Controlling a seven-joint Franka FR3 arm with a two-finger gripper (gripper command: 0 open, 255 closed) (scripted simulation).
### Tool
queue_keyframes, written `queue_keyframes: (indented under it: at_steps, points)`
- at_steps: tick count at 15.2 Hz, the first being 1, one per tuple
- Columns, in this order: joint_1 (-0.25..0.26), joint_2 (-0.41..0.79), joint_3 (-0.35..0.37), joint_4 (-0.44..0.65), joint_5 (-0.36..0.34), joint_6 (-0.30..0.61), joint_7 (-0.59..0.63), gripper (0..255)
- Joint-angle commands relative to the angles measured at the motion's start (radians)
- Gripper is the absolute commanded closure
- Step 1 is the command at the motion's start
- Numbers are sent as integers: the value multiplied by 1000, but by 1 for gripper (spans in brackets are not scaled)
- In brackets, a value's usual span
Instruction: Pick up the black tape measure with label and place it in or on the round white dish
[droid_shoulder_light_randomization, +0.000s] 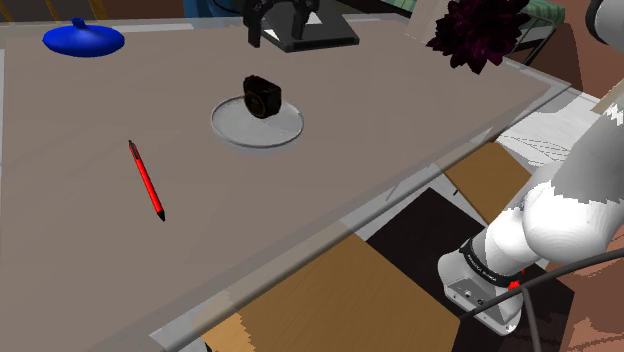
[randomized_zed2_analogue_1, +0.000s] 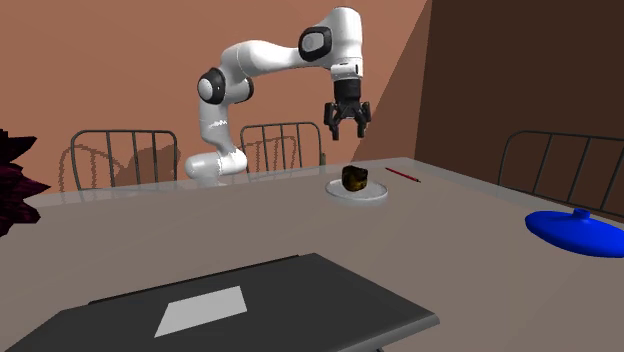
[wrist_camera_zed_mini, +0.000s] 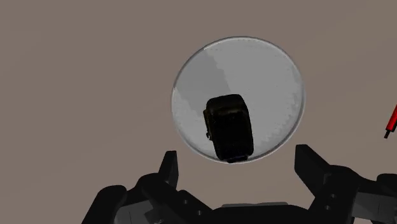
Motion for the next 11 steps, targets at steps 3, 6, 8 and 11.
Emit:
queue_keyframes:
  at_steps: [3, 6, 8, 11]
  points:
    - [3, 52, 2, -76, -12, 79, 71, 0]
    - [0, 64, 5, -109, -16, 114, 90, 0]
    - [-2, 62, 4, -139, -16, 141, 90, 0]
    - [-5, 60, 2, -181, -15, 182, 91, 0]
